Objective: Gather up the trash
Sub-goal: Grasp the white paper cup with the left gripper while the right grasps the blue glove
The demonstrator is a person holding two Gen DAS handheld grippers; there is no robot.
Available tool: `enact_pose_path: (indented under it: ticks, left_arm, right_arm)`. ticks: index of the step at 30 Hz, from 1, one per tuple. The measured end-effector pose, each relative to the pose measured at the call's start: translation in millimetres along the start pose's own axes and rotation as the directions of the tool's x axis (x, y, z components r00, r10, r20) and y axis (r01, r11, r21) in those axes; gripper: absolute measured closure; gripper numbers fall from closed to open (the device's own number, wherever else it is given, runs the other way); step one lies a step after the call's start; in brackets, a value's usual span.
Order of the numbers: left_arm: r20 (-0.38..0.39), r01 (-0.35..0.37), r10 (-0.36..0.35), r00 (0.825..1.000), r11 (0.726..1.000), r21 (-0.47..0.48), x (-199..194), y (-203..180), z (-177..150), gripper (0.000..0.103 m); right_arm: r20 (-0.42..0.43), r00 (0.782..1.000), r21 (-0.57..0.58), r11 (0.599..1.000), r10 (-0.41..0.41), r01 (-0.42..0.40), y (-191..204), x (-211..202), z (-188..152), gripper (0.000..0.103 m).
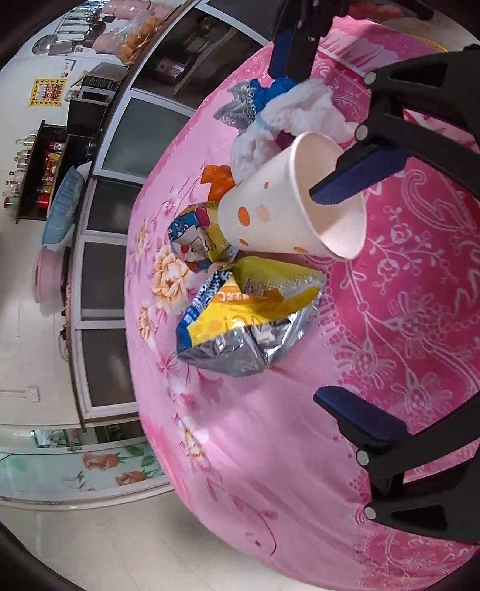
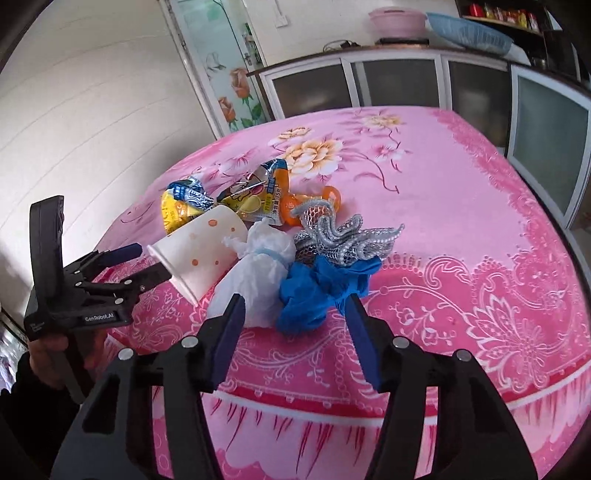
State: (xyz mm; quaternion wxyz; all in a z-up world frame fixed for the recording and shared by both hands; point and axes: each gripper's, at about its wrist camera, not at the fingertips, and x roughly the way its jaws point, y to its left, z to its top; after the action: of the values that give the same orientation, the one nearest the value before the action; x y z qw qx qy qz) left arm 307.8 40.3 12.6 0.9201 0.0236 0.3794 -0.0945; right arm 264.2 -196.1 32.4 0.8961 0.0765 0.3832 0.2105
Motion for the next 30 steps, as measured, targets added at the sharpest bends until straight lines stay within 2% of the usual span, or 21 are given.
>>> enact_pose_path:
  ticks: [4, 6, 7, 8, 10, 12, 13, 16, 30]
  left_arm:
    - [-0.044, 0.041, -0.042, 0.998, 0.999, -0.020, 17, -1, 3, 0.008]
    - [-0.050, 0.043, -0.044, 0.998, 0.999, -0.019, 21, -3, 5, 0.012]
    - [-0.051, 0.045, -0.046, 0.998, 0.999, -0.023, 22, -4, 6, 0.025]
    - [-0.056, 0.052, -0.053, 0.997, 0.998, -0.026, 24, -5, 7, 0.034]
    - [-0.063, 0.055, -0.056, 0.996, 0.998, -0.025, 26, -7, 8, 0.065]
    - [-0.057, 0.064, -0.065, 0.996, 0.998, -0.022, 24, -9, 9, 0.085]
    - [-0.053, 0.074, -0.075, 0.996, 0.997, -0.022, 23, -10, 9, 0.090]
    - [-0.035, 0.097, -0.098, 0.995, 0.995, -0.032, 15, -12, 9, 0.095]
    - [0.025, 0.117, -0.117, 0.993, 0.993, -0.016, -47, -14, 3, 0.100]
  right_arm:
    - [-0.040, 0.999, 0.020, 1.000, 0.007, -0.006, -5, 14, 4, 0.062]
    - [-0.047, 0.999, 0.023, 1.000, -0.004, 0.006, -6, 18, 5, 0.075]
    - [-0.054, 0.999, 0.028, 1.000, 0.001, 0.001, -8, 19, 5, 0.078]
    - [-0.055, 0.998, 0.032, 0.999, 0.004, -0.003, -8, 19, 4, 0.084]
    - [-0.060, 0.998, 0.043, 0.999, 0.012, -0.009, -11, 18, 4, 0.093]
    - [-0.056, 0.998, 0.039, 0.999, 0.000, 0.002, -11, 15, 4, 0.098]
    - [-0.056, 0.998, 0.035, 0.999, 0.000, 0.002, -11, 14, 4, 0.099]
    - [-0.045, 0.999, 0.038, 0.999, 0.003, -0.001, -12, 6, 3, 0.099]
    - [0.079, 0.997, -0.011, 1.000, 0.010, -0.009, 3, -58, 7, 0.100]
